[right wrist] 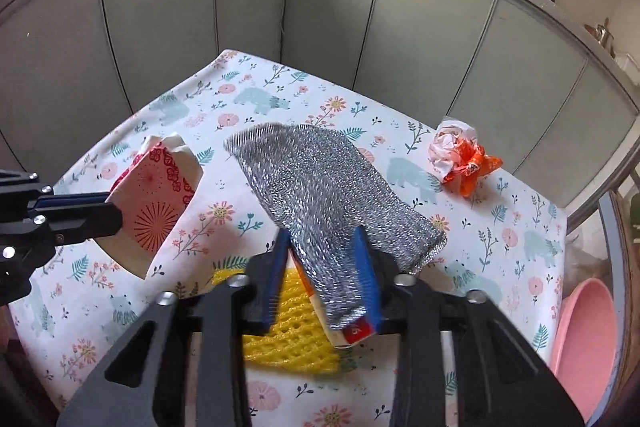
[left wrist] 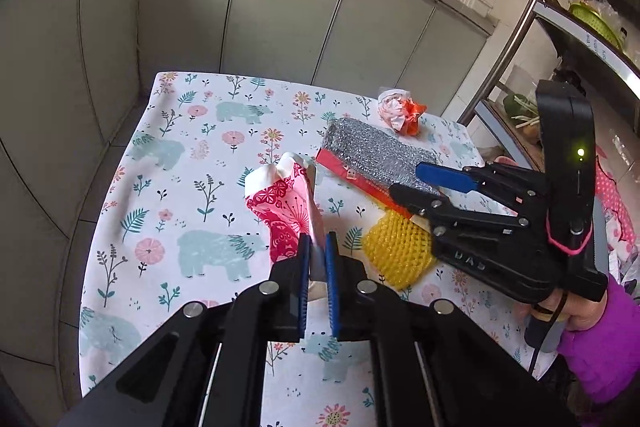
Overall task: Collect trash
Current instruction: 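Grasp the pink paper bag with the left gripper while the right grasps the steel wool pad, then carry the pink paper bag and steel wool pad over the pink bucket with both tools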
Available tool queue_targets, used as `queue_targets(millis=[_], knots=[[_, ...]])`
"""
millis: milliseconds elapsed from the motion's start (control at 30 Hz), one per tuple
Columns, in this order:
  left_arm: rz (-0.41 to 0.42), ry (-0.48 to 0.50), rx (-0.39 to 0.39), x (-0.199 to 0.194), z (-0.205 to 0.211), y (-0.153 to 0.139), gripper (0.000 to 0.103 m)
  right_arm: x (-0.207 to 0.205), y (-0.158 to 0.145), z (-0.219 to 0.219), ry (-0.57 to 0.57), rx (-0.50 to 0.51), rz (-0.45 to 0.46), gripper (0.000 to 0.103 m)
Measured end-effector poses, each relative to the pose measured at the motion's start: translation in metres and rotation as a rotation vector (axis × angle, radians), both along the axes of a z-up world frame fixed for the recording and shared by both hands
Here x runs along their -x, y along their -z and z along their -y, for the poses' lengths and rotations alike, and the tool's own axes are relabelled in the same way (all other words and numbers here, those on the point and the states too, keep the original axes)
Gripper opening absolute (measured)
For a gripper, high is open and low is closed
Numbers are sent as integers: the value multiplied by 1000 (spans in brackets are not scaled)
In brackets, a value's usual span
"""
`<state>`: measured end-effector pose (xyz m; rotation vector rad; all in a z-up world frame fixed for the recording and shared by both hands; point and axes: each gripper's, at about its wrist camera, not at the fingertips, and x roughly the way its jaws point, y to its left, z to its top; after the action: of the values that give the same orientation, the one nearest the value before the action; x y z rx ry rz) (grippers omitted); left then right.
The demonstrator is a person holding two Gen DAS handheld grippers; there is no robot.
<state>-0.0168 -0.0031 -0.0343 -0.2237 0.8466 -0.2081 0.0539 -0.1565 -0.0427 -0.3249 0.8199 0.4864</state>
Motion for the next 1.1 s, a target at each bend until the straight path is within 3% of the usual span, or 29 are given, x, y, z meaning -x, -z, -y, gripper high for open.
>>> queue_targets(millis=[133, 433, 800, 1100], knots=[[8, -6, 6, 3, -2, -2, 7, 4, -8, 11, 24, -75, -22, 11], [40, -4, -4, 11, 7, -16, 7, 38, -35, 42, 119, -231, -17, 11], [94, 35, -60, 22, 47, -39, 7, 67, -37, 86, 284, -272, -23, 11], [112, 87, -100, 18, 84, -44, 7, 87, -38, 116, 369, -249, 14, 11]])
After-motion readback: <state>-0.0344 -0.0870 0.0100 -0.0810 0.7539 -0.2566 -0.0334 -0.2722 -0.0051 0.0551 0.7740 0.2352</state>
